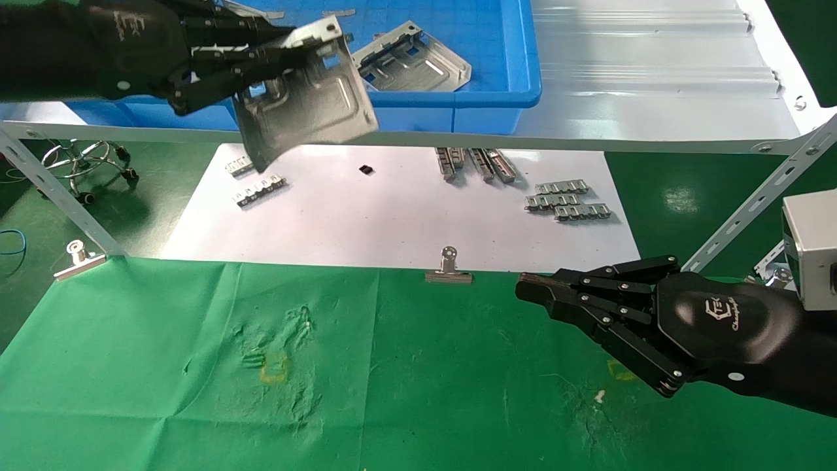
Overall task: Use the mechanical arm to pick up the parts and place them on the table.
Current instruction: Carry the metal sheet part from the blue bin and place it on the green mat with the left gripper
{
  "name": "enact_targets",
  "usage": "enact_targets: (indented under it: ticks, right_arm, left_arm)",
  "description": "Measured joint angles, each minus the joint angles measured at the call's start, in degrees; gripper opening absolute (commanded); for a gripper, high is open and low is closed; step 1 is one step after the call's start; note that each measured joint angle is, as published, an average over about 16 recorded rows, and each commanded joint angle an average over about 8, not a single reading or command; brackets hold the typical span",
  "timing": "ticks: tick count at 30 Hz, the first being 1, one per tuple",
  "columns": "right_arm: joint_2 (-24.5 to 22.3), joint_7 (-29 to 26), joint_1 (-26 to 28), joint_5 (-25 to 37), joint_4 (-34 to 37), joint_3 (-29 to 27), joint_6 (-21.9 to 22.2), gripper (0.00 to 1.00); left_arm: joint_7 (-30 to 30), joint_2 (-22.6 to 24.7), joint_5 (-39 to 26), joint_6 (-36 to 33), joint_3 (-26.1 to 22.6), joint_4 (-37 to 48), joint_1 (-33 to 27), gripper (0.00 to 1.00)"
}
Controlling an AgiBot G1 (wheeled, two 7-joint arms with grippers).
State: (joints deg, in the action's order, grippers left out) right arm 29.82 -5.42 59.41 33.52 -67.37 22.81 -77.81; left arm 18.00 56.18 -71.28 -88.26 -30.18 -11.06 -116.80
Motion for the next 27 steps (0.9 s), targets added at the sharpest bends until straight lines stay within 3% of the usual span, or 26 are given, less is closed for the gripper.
enact_targets:
  ticks: [8,17,27]
  right_arm:
    - [0.00,0.00,0.00,0.00,0.00,0.00,0.00,0.00]
    - [0.00,0.00,0.00,0.00,0.00,0.00,0.00,0.00]
    - [0.00,0.00,0.00,0.00,0.00,0.00,0.00,0.00]
  left_arm:
    - [4.42,-4.81,4.31,-3.66,-4.15,-10.70,6.84,0.00]
    - [4.77,-11.03,10.39,-3.44,-13.58,-25.13,15.72,0.00]
    - [6.94,-12.54,10.57,-2.34,-23.70,-25.96,19.12,0.00]
